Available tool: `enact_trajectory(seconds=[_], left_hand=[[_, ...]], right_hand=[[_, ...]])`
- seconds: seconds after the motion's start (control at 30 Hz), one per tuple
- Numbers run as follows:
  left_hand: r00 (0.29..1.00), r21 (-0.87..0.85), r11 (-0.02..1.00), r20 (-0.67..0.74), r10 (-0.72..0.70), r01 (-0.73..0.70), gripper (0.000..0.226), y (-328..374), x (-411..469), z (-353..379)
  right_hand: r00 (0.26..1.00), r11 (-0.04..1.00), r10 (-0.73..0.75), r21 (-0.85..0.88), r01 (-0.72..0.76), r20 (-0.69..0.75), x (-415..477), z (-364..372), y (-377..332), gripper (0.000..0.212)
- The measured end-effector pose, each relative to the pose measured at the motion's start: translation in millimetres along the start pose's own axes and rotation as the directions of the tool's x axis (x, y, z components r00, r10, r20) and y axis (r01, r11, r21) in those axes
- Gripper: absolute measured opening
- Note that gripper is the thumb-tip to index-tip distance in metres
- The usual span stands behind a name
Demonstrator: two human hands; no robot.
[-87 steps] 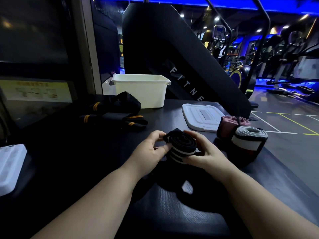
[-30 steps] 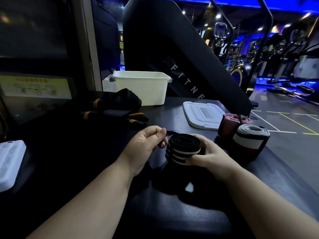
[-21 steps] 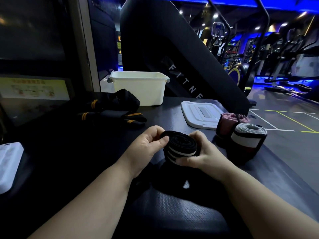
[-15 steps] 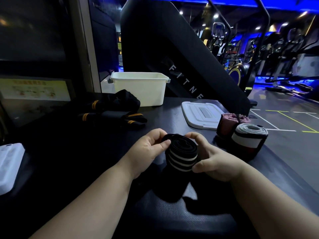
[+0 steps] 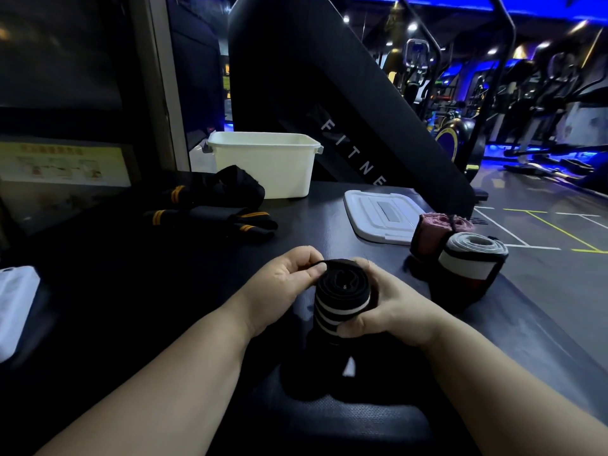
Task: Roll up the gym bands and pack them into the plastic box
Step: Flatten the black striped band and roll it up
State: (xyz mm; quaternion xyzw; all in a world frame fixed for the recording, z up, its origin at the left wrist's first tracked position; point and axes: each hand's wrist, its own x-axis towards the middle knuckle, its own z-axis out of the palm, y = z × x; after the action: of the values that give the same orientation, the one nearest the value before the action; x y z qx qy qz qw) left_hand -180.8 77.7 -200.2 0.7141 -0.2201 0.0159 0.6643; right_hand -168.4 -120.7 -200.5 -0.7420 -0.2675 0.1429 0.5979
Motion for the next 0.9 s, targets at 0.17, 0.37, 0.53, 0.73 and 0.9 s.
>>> enact_trajectory(seconds=[0.17, 0.37, 0.53, 0.73, 0.9], left_hand=[[0.999, 0.007, 0.999, -0.007, -0.048, 0.048, 0.018, 0.6, 0.3, -0.5], [0.994, -0.086, 0.992, -0.051, -0.093, 0.088, 0.021, 2.8, 0.3, -0.2], [0.998, -0.09, 0.995, -0.027, -0.055, 0.053, 0.018, 1.2, -0.7, -1.0], [0.994, 0.105, 0.994, -0.101, -0.03, 0.041, 0.02, -3.7, 0.7, -0.8], [0.988, 0.238, 0.969, -0.152, -0.031, 0.067, 0.009, -6.8, 2.1, -0.6]], right_hand=[[0.998, 0.998, -0.027, -0.055, 0.024, -0.063, 0.3, 1.7, -2.1, 0.083], [0.972, 0.995, -0.043, -0.097, 0.021, -0.232, 8.5, 5.4, 0.6, 0.072], [0.93, 0.999, -0.029, -0.05, 0.011, -0.366, 13.3, 6.5, 2.5, 0.07], [0.885, 0.994, -0.043, -0.107, -0.008, -0.464, 12.6, 8.2, 1.7, 0.057], [0.925, 0.984, -0.018, -0.17, -0.051, -0.38, 9.4, 3.1, -2.9, 0.059]])
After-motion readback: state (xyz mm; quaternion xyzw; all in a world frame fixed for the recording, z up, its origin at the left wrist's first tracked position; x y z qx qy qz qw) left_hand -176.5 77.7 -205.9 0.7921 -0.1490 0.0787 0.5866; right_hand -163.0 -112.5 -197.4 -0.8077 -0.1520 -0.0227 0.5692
